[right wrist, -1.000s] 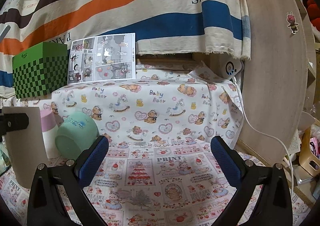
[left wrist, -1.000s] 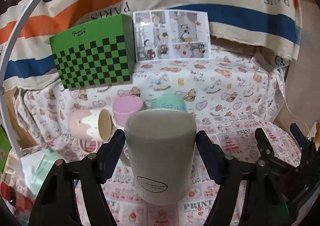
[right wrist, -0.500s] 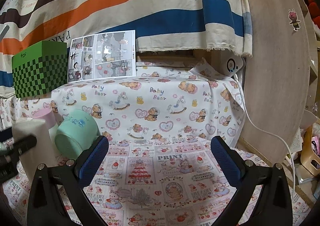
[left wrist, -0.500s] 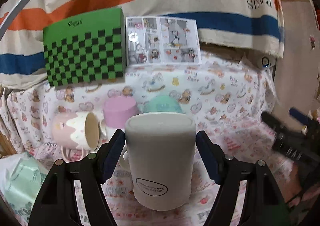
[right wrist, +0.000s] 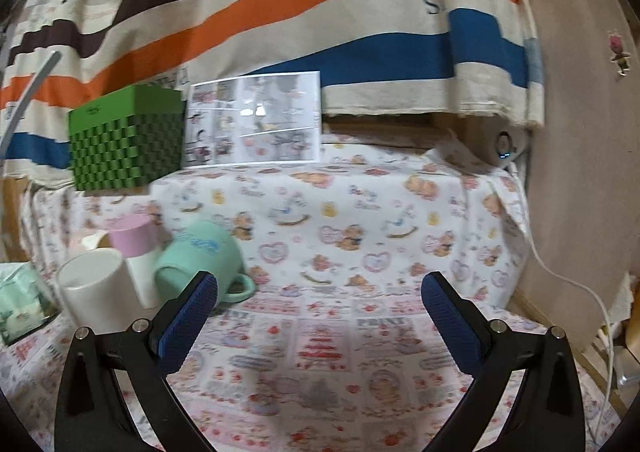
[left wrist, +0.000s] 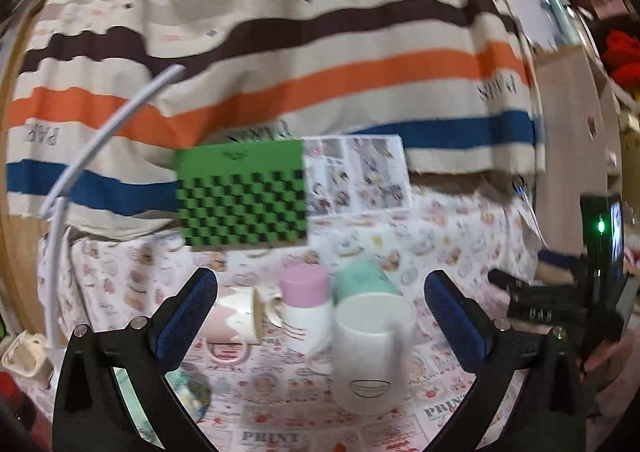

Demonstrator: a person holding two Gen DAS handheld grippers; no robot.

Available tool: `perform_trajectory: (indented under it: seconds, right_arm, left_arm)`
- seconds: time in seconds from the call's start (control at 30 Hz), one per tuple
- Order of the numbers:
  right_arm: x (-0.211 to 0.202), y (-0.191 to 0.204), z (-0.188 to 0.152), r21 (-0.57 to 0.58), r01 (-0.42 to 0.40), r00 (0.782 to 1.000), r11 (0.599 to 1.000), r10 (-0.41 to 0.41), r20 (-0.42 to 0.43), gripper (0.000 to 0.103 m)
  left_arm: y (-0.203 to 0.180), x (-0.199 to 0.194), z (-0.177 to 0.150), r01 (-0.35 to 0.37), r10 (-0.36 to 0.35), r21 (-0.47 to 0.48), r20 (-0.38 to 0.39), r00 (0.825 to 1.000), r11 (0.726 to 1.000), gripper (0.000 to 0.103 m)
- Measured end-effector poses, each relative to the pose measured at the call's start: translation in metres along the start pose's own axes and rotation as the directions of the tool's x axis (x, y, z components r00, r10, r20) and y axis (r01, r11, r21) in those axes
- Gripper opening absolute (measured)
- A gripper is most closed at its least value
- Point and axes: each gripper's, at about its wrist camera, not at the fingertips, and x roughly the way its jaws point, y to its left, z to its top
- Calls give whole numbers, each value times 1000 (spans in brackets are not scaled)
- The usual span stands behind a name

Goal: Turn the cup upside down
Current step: 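Withdraw the right tool away from the standing white mug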

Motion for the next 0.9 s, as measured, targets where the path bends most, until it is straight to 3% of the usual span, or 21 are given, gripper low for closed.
perform_trajectory:
  seconds: [0.1,0.2,0.53,0.9]
  right_arm:
    - [-4,2,1,-3,-4,1000,1000,4,8,103]
    - [-8,6,1,-1,-14,1000,1000,14,-4,103]
    - [-19,21,-2,-27,-61,998,998,60,-9,103]
    - [-18,21,-2,-21,-58,998,998,57,-15,103]
  left_arm:
    - [11,0,1,-12,12,-5,-5,1000,1000,103]
    - [14,8,-4,-108,109,15,-49,993,994,103]
    - [30,24,-32,-77,68,-51,-161,985,996,103]
    - [35,21,-36,-106,95,-61,-160,983,992,103]
